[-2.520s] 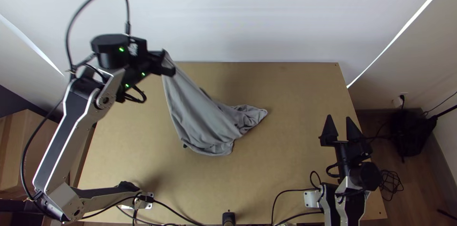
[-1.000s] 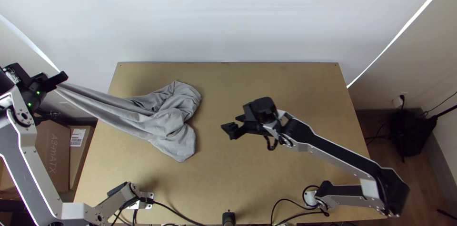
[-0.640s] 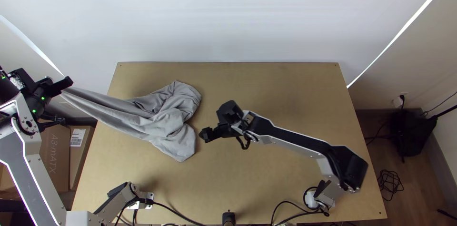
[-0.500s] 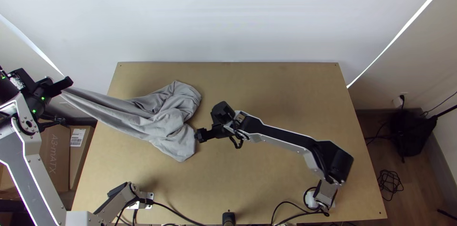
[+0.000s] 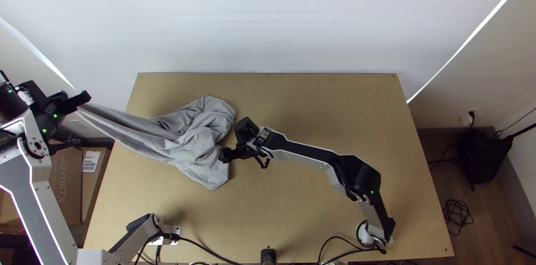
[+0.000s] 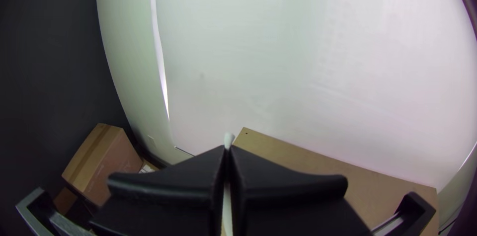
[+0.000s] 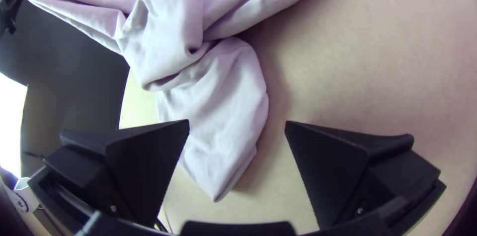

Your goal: Fold the t-shirt

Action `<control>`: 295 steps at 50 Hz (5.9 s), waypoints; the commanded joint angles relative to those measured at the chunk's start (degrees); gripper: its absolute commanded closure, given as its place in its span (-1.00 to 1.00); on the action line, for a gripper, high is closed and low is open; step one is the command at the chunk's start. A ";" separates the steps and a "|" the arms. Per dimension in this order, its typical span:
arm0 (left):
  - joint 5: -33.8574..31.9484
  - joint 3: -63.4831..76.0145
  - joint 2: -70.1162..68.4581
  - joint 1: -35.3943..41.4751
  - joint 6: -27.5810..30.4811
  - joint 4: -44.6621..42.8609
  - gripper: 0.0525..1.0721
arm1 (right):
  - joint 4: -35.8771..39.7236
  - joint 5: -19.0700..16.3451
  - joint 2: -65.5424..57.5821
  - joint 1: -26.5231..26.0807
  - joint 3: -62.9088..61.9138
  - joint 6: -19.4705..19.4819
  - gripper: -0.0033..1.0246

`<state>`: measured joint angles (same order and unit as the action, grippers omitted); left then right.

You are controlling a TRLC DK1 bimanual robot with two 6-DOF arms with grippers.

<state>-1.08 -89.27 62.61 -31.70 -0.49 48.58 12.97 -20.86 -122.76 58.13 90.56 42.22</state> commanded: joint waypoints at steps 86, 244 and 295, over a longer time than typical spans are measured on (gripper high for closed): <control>0.47 32.06 -7.77 26.08 -13.04 -25.37 0.95 | -3.13 -0.58 35.13 -13.57 -27.99 0.41 0.95; -5.51 46.03 -22.71 29.68 -7.77 -25.37 0.95 | -7.43 -2.25 76.00 -51.98 -45.39 -9.08 0.95; -6.21 3.05 54.90 26.87 -9.18 -49.37 0.95 | -21.23 -1.11 1.38 -52.94 -5.66 -14.44 0.95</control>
<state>-7.53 -80.16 112.81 -3.92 -8.99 0.30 -7.09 -23.31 -117.32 5.45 79.22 28.42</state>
